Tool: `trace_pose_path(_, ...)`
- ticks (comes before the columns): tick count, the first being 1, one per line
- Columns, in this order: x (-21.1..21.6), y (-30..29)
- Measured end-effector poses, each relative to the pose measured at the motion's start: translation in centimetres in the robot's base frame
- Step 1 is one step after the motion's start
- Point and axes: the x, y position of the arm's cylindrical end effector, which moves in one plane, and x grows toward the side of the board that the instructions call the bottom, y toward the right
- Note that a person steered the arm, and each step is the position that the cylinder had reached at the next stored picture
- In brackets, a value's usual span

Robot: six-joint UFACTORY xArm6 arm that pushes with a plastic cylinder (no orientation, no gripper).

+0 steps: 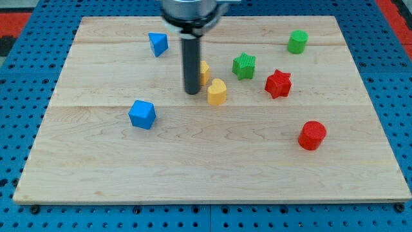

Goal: Place the triangle to the left of the hexagon

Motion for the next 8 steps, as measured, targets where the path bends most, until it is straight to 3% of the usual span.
trace_pose_path(1, 0.6, -1.0)
trace_pose_path(2, -2.1, 0.9)
trace_pose_path(4, -7.3, -0.8)
trace_pose_path(5, -7.3, -8.8)
trace_pose_path(6, -8.7, -11.9)
trace_pose_path(7, -9.3, -8.2)
trace_pose_path(8, -14.6, -10.0)
